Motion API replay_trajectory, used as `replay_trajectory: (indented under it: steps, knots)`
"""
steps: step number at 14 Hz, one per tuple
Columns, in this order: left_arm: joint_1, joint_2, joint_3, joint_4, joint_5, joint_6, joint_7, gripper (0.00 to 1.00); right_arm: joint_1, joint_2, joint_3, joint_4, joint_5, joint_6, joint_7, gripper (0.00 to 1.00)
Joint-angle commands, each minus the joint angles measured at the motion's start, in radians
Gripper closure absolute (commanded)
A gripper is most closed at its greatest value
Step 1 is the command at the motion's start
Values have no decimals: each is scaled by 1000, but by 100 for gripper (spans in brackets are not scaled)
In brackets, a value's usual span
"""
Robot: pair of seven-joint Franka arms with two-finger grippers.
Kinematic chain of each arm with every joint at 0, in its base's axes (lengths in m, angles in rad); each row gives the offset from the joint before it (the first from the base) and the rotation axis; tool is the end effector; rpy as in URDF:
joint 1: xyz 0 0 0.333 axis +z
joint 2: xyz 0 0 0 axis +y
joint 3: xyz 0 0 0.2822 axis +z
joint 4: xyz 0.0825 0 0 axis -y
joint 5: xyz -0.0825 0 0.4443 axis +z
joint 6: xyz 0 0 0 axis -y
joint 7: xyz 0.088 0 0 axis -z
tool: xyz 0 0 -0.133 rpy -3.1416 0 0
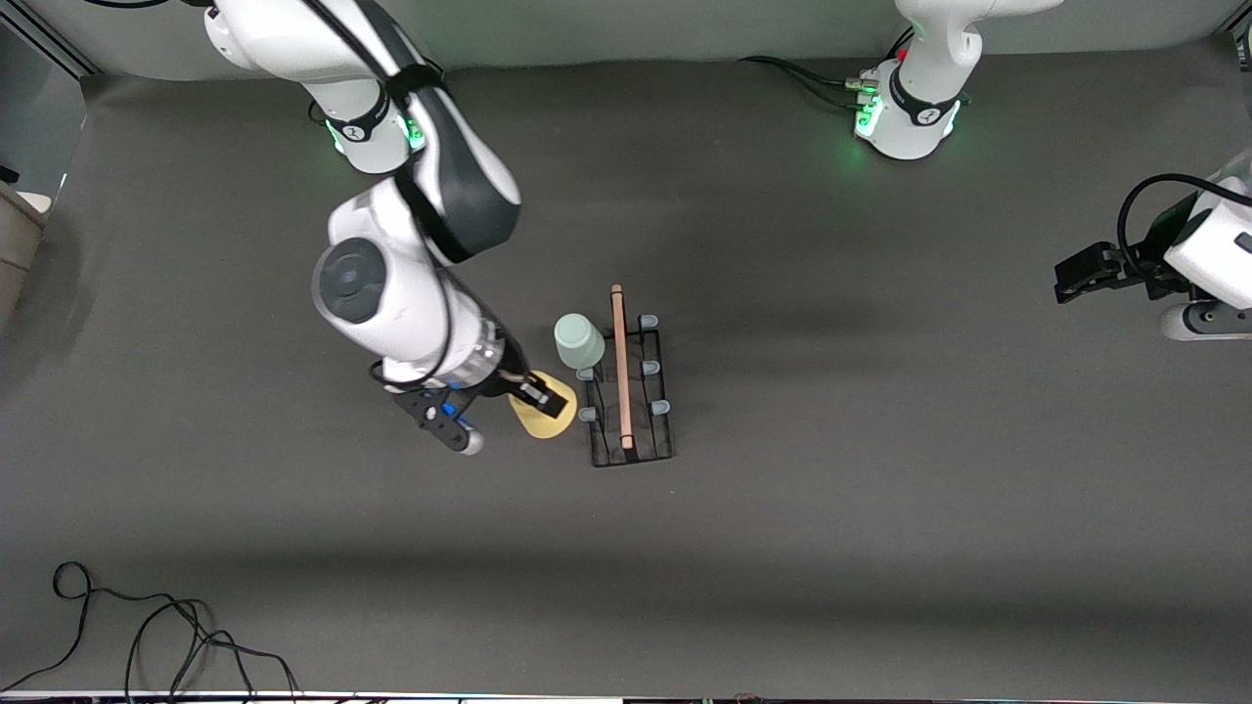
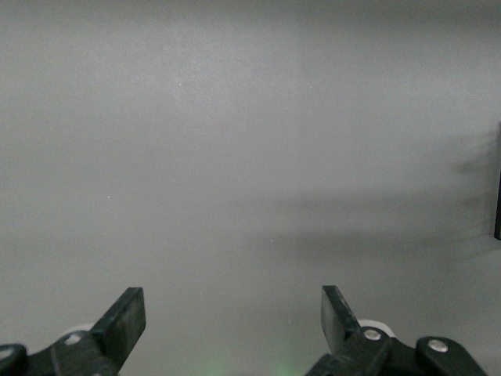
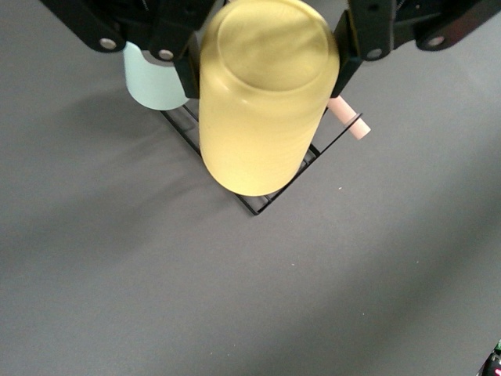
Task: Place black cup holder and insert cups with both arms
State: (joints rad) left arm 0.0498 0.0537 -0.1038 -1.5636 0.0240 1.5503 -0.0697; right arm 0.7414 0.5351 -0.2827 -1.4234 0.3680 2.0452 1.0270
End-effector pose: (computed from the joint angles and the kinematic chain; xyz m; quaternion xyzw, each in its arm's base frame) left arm 0.6234 -0.0292 0.5337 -0.9994 -0.0077 0.0327 0.0113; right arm 0.6536 0.3862 0.3314 -0.9379 0.3285 0.0257 0.1088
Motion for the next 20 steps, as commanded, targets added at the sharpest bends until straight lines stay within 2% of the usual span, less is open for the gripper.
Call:
replay_trajectory:
  steps: [1,4,10,11,12,13,16,18,20]
  knots:
    - [5,-14,-2,-15,-7,11,16,0,35,65,-10,40,-26,64,80,100]
    - [5,-14,-2,-15,-7,11,16,0,49,98,-9,40,-26,130,114,100]
    - [5,-14,-2,-15,-7,10,16,0,73,157,-9,34,-29,151,113,98]
    - [5,-14,-2,-15,-7,8,16,0,75,167,-9,35,-29,159,111,56]
    - [5,-14,-2,-15,-7,8,16,0,75,169,-9,34,-29,164,111,4]
    - [5,-14,-2,-15,-7,8,16,0,73,168,-9,35,-29,162,102,0]
    - [5,-15,-2,-15,-7,4,16,0,69,129,-16,35,-30,144,90,0]
    - [5,-14,-2,-15,-7,5,16,0,47,60,-33,38,-47,29,-11,0]
    - [5,-14,-2,-15,-7,5,16,0,35,-19,-91,38,-58,-125,-189,0]
